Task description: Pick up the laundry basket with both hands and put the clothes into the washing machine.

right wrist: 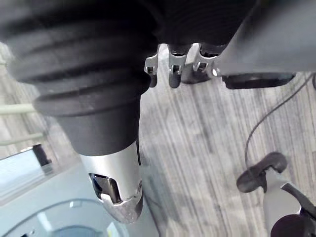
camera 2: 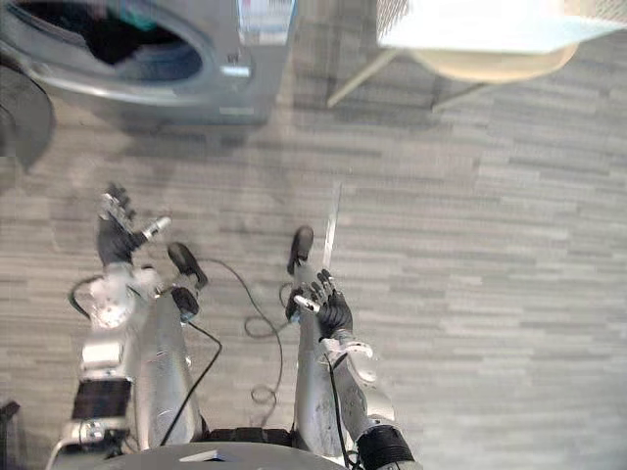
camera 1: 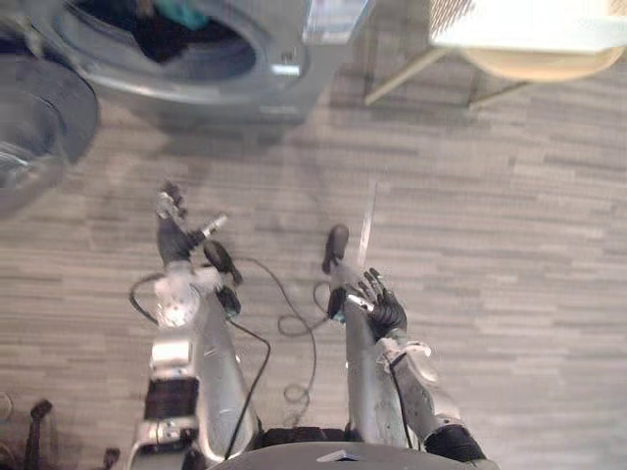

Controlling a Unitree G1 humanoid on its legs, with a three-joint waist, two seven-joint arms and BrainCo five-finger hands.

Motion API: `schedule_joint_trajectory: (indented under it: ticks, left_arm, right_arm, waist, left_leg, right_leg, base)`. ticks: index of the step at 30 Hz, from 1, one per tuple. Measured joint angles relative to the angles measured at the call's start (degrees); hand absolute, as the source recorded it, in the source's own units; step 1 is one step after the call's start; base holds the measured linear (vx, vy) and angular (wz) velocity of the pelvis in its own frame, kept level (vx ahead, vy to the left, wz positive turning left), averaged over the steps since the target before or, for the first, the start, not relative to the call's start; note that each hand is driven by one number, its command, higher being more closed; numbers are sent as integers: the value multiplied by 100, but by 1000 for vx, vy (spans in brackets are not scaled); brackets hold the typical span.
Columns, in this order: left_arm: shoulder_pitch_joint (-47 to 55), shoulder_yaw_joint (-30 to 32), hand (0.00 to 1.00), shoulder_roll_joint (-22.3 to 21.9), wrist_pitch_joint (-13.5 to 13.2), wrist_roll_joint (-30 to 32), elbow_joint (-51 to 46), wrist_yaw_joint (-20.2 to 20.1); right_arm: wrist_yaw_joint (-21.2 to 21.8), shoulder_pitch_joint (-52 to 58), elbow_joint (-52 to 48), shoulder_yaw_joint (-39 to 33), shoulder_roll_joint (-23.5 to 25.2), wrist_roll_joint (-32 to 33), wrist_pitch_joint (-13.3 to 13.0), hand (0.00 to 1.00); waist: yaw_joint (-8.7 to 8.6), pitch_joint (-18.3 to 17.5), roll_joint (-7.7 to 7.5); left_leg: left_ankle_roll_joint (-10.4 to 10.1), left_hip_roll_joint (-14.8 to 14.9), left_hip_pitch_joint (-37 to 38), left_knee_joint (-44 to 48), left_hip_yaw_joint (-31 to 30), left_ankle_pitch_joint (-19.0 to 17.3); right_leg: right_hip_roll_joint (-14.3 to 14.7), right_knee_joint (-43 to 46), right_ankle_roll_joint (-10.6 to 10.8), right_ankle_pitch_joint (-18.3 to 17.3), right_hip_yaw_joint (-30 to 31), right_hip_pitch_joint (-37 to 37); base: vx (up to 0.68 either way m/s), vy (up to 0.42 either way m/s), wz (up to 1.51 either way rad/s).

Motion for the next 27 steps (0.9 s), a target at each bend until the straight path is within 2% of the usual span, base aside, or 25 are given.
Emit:
schedule_joint_trajectory:
  ticks: [2,4,8,9,12,16,19,22,24,27]
  left_arm:
    - [261,-2,0,-85,-166,-248,582,-75]
    - [406,6,0,-91,-232,-428,1056,-94]
    - [793,34,0,-64,-342,-561,2143,-82]
    - [978,41,0,-42,-372,-657,2619,-82]
    - [1120,40,0,-3,-370,-809,3280,-121]
    - [1120,44,0,21,-367,-880,3776,-240]
    - [1240,65,0,47,-333,-878,4111,-381]
    - [1459,66,0,16,-312,-877,4257,-576]
    - [1519,74,0,18,-286,-876,4352,-616]
    - [1588,78,0,31,-251,-865,4364,-618]
  right_arm:
    - [-104,56,223,-89,0,-52,20,0]
    - [-222,153,359,-279,65,-207,-13,0]
    - [-600,401,938,-679,195,-653,-151,0]
    - [-709,432,1317,-772,180,-855,-215,0]
    - [-858,456,1902,-1035,185,-1111,-227,0]
    - [-971,535,2461,-1561,165,-1321,-222,0]
    - [-948,546,2849,-1874,110,-1279,-188,0]
    - [-806,704,3149,-2309,98,-1013,-103,0]
    - [-760,804,3219,-2499,131,-953,-70,0]
    - [-742,823,3323,-2631,245,-836,-11,0]
  waist:
    - [11,-308,107]
    - [1,-496,149]
    - [-29,-887,142]
    - [-118,-1083,157]
    - [-205,-1262,215]
    - [-200,-1325,268]
    - [-203,-1554,294]
    - [-285,-1837,416]
    - [-311,-1991,452]
    - [-328,-2064,413]
  left_leg:
    - [-43,-32,580,-13,40,-95]
    - [-74,-81,1015,-68,40,-161]
    - [-209,-259,1874,-404,-14,-225]
    - [-272,-400,2084,-659,-204,-176]
    - [-306,-604,2383,-1245,-527,116]
    - [-277,-712,2721,-1789,-613,521]
    - [-241,-826,2945,-2063,-588,652]
    - [-219,-990,3454,-2845,-578,953]
    - [-204,-1068,3565,-3043,-640,1016]
    - [-185,-1192,3662,-3131,-716,1013]
  right_leg:
    - [-51,232,34,-230,21,446]
    - [-117,467,54,-433,24,778]
    - [-234,679,102,-863,-8,1448]
    - [-258,614,73,-940,-84,1672]
    - [-291,398,65,-958,-278,2020]
    - [-311,259,50,-967,-585,2380]
    - [-328,137,78,-983,-634,2543]
    - [-321,-327,199,-925,-827,3021]
    - [-349,-485,260,-885,-923,3178]
    - [-424,-638,338,-832,-947,3353]
  base:
    - [92,33,6]
    - [81,14,14]
    - [84,-50,23]
    - [98,-78,23]
    - [105,-84,36]
    - [73,-62,35]
    - [75,1,9]
    - [76,61,23]
    - [72,79,26]
    - [54,76,14]
